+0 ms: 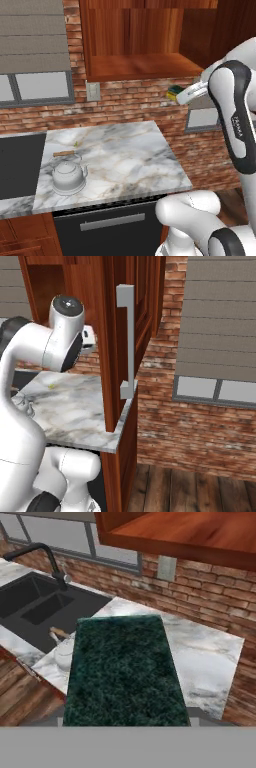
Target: Open the cabinet. Pick the sponge and place it next to the sink. Then close the cabinet.
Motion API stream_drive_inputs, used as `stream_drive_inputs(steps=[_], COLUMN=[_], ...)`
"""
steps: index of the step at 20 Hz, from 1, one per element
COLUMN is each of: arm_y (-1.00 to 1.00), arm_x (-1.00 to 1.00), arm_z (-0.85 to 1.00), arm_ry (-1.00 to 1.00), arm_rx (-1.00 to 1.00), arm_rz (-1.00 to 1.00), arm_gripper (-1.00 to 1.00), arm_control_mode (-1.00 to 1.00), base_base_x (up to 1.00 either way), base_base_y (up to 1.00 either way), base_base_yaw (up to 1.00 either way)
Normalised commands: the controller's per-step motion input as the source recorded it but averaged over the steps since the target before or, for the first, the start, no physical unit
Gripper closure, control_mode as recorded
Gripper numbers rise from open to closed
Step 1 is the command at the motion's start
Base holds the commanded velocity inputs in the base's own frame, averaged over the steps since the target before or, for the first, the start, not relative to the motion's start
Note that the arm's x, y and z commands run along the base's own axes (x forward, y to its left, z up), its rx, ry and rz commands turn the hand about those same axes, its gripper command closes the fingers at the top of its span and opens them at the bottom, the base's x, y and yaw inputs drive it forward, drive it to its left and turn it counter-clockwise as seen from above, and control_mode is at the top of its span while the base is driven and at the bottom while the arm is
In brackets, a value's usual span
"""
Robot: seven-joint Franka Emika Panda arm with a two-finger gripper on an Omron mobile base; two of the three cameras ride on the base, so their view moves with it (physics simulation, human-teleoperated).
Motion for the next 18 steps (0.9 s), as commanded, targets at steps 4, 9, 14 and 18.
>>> stream_drive_inputs(steps=[4, 9, 14, 18], arm_y=[0.65, 0.77, 0.62, 0.36], arm_x=[-0.9, -0.58, -0.11, 0.04], arm_z=[0.0, 0.0, -0.03, -0.19], arm_ry=[0.0, 0.01, 0.0, 0.0], arm_rx=[0.0, 0.0, 0.0, -0.04], arm_rz=[0.28, 0.3, 0.2, 0.05], arm_gripper=[1.0, 1.0, 1.0, 1.0], arm_control_mode=[-1.0, -1.0, -1.0, -1.0], base_base_x=[0.0, 0.0, 0.0, 0.0], base_base_y=[0.0, 0.0, 0.0, 0.0], base_base_yaw=[0.0, 0.0, 0.0, 0.0])
